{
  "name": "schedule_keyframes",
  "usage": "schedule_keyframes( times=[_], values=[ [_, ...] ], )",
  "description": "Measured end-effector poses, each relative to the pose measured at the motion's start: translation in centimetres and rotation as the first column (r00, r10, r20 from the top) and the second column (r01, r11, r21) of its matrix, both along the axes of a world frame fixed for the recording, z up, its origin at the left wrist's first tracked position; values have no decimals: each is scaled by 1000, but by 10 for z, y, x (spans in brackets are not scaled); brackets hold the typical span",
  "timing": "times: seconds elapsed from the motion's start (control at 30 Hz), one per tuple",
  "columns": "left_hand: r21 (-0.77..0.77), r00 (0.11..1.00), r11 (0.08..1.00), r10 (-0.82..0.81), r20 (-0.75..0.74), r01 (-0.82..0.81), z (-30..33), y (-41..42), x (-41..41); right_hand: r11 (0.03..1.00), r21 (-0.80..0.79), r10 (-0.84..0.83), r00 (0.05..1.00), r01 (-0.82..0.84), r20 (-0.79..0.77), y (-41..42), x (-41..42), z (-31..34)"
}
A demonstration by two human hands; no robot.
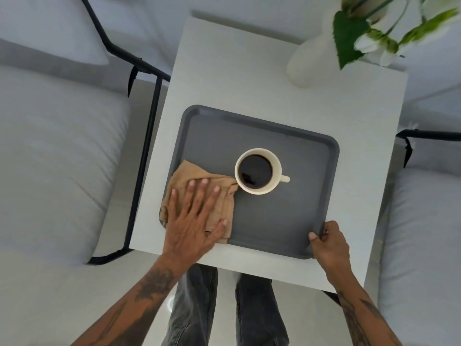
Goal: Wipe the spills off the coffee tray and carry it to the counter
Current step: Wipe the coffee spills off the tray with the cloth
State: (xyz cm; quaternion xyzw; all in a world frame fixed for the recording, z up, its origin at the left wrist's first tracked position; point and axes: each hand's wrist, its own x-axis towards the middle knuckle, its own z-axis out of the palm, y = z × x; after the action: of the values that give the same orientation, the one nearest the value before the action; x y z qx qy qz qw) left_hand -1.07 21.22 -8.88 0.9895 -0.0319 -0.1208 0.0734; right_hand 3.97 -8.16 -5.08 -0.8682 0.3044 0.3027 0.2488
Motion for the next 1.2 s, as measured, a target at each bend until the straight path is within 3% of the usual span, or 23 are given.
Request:
schedule_keyframes(
  times=[0.2, 0.37, 0.53, 0.73, 0.93, 1.2],
  values=[
    [-83, 992, 989, 116, -51, -120, 2, -33, -6, 999, -14, 45, 999, -45, -14, -2, 0, -3],
    [-105, 997, 993, -62, -48, 56, 2, -49, -19, 998, -8, 66, 998, -66, 0, -4, -1, -9],
    [-231, 974, 949, -227, -27, 215, 7, -110, -22, 997, -11, 75, 997, -75, 23, -6, -2, -15],
    [-229, 991, 969, -115, -74, 95, 4, -154, 20, 998, 8, 68, 997, -69, 38, -10, -6, -20],
    [-174, 991, 980, -110, -76, 95, 3, -162, 55, 999, -1, 34, 998, -34, 57, -10, -7, -21],
    [-199, 909, 900, -409, -81, 387, 10, -101, 32, 1000, -27, -2, 1000, 3, 20, -4, -4, -18]
  ],
)
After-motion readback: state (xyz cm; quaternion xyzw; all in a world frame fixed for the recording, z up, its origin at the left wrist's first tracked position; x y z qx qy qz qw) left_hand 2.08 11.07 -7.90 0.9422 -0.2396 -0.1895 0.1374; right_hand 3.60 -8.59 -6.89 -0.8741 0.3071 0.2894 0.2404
